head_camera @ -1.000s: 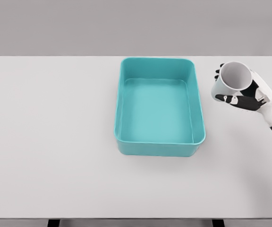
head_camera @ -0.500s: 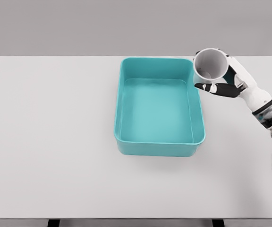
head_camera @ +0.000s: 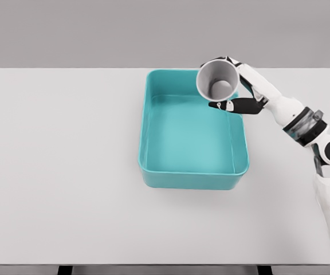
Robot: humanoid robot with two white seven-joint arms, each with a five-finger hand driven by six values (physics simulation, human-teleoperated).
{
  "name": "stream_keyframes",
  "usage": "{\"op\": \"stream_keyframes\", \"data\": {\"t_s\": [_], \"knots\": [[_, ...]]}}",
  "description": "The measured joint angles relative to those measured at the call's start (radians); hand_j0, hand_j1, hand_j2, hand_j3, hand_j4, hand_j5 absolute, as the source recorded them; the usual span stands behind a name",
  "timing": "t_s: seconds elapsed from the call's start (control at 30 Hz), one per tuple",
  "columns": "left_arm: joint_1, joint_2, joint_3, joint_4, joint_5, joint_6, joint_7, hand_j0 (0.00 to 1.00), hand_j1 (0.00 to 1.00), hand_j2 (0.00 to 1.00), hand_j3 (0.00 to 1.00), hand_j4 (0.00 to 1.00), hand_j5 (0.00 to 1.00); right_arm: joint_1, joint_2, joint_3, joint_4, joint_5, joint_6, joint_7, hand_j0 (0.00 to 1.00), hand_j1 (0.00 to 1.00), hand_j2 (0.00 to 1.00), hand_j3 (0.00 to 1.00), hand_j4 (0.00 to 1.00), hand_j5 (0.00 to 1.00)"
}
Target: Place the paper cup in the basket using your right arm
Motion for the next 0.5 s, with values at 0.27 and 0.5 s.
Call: {"op": "stream_keyframes", "data": {"t_s": [0.27,0.5], "knots": [[0.000,0.000,0.000,0.000,0.000,0.000,0.000,1.00,1.00,1.00,1.00,1.00,1.00,-0.025,-0.003,0.064,-0.005,0.102,-0.001,0.000,0.55,0.55,0.55,0.55,0.55,0.55],[0.000,0.000,0.000,0.000,0.000,0.000,0.000,1.00,1.00,1.00,1.00,1.00,1.00,-0.035,-0.009,0.103,-0.006,0.212,0.006,0.000,0.55,0.55,0.55,0.55,0.55,0.55]]}}
